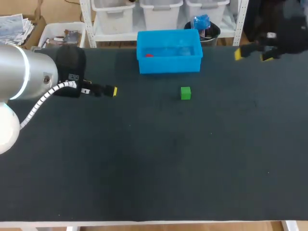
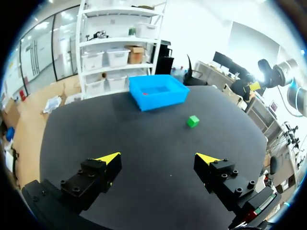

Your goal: Use the left arm to pick the red cube and place it into the blue plastic box first, then use the right arm to grasp the green cube and put it into the same blue plastic box after the first action is fully finished.

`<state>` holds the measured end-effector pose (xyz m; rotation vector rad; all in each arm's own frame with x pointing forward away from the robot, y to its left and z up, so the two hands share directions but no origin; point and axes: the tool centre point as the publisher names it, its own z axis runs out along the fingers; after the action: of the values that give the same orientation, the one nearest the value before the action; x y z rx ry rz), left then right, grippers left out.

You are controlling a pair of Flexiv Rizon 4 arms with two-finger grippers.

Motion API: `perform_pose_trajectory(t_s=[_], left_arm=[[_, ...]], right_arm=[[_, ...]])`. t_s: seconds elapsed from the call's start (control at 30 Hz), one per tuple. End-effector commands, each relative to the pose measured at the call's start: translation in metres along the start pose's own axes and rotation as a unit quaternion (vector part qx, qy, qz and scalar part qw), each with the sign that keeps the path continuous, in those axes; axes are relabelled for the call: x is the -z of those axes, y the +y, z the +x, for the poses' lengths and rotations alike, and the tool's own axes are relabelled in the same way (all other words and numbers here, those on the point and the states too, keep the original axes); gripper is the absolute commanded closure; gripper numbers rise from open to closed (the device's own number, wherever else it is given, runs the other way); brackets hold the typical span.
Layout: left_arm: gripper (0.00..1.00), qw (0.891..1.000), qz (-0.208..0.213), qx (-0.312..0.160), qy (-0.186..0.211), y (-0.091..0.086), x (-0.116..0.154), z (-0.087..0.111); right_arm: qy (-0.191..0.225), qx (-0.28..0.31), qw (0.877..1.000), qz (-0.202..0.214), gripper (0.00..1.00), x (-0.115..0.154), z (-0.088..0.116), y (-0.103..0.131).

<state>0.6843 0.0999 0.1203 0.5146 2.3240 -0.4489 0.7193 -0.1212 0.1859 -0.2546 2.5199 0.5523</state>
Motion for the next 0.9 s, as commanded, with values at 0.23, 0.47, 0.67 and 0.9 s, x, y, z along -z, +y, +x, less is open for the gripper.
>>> perform_pose_trajectory(t_s=[0.23, 0.47, 0.67, 0.9], left_arm=[[0.00, 1.000, 0.005, -0.001, 0.000, 0.002, 0.000, 0.000], [0.00, 1.000, 0.005, -0.001, 0.000, 0.002, 0.000, 0.000], [0.00, 1.000, 0.005, -0.001, 0.000, 0.002, 0.000, 0.000], [0.00, 1.000, 0.005, -0.001, 0.000, 0.002, 0.000, 0.000]], right_arm=[[0.030, -0.055, 0.973, 0.221, 0.00, -0.049, -0.007, 0.053], [0.052, -0.059, 0.953, 0.293, 0.00, -0.073, 0.002, 0.060], [0.063, -0.036, 0.955, 0.289, 0.00, -0.083, 0.005, 0.066], [0.063, -0.036, 0.955, 0.289, 0.00, -0.083, 0.005, 0.066]])
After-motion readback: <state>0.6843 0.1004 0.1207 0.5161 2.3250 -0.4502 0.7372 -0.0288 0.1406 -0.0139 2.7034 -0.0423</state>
